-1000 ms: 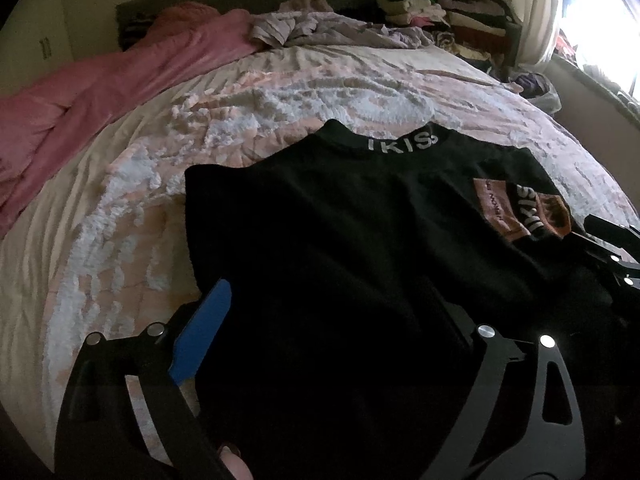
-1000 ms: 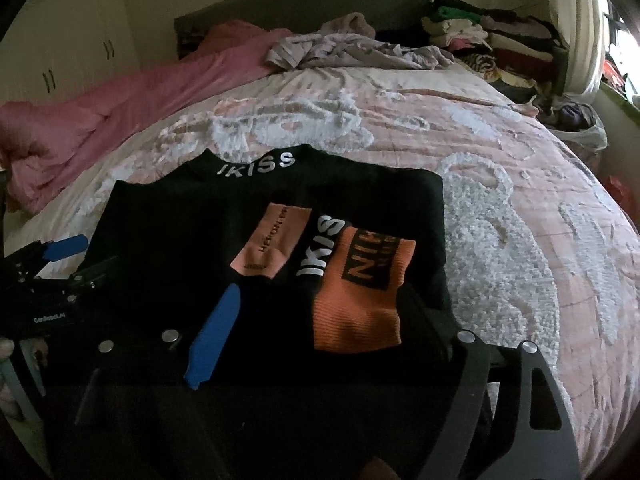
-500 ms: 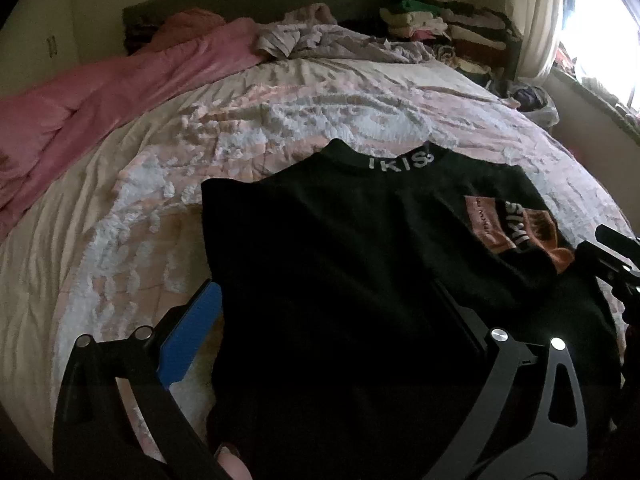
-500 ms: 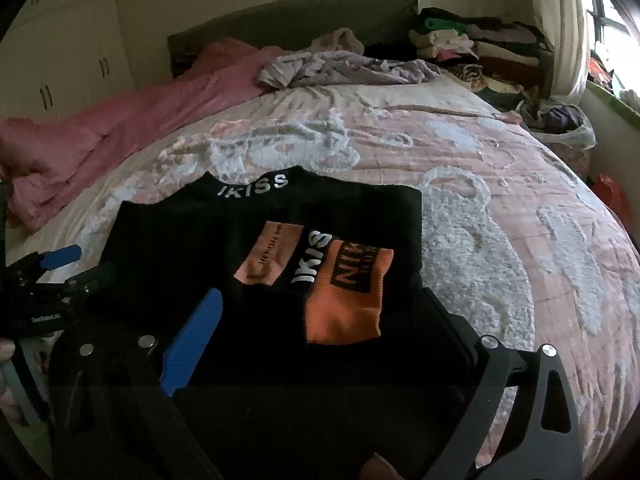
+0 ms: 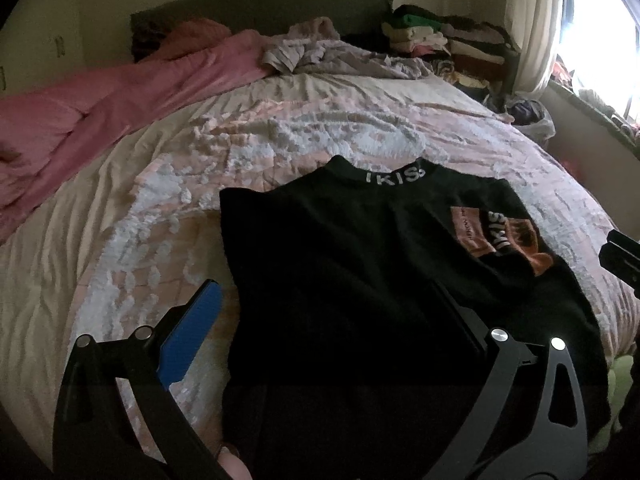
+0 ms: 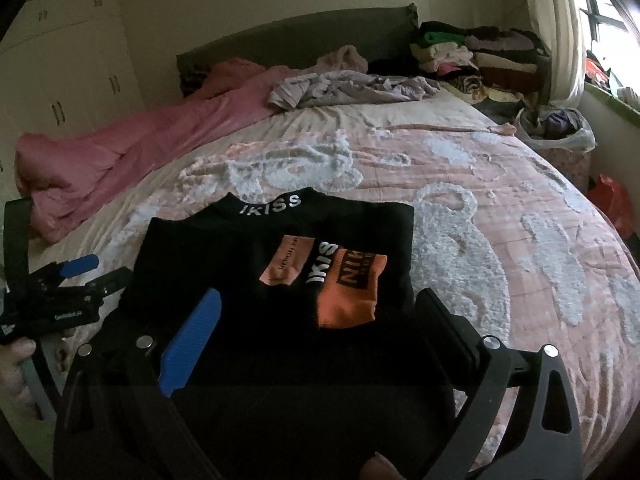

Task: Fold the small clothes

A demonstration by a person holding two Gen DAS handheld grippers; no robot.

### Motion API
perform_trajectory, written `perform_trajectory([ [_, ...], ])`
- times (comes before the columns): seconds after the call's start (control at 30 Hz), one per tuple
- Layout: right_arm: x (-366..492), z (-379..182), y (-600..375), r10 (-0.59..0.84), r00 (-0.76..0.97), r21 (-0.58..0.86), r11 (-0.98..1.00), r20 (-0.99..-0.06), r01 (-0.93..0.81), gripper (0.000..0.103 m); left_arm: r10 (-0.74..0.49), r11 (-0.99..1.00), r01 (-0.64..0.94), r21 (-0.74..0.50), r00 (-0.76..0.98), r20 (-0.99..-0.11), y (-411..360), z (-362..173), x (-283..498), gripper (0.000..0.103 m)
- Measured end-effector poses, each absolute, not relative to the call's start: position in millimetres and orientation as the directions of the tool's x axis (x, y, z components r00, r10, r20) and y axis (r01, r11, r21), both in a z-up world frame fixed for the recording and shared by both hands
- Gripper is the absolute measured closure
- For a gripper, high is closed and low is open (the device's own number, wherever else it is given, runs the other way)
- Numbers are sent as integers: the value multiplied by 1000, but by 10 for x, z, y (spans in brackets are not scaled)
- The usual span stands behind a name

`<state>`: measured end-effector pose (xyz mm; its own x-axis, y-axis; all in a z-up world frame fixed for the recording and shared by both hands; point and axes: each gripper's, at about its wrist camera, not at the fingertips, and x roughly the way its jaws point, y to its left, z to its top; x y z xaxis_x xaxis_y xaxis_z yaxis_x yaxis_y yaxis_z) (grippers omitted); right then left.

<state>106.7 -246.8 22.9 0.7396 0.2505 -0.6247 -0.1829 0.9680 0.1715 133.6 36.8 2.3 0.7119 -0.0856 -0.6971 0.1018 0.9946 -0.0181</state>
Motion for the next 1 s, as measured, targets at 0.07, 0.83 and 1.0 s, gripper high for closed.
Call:
perform_trajectory([
  [0.07,1015,259,-2492,262,738,182,965,-621,-190,6,-87,995,100,-22,716,-693,378,54,1282,9],
  [0.83,401,393,-2814,249,749,163,969,-614,-188,5,-55,998,70,-6,743,-667,487,298,826,9],
  [1.0,265,409,-2910,237,752,159,971,-615,-176,5,-50,998,61,-7,745,-665,512,343,735,9],
])
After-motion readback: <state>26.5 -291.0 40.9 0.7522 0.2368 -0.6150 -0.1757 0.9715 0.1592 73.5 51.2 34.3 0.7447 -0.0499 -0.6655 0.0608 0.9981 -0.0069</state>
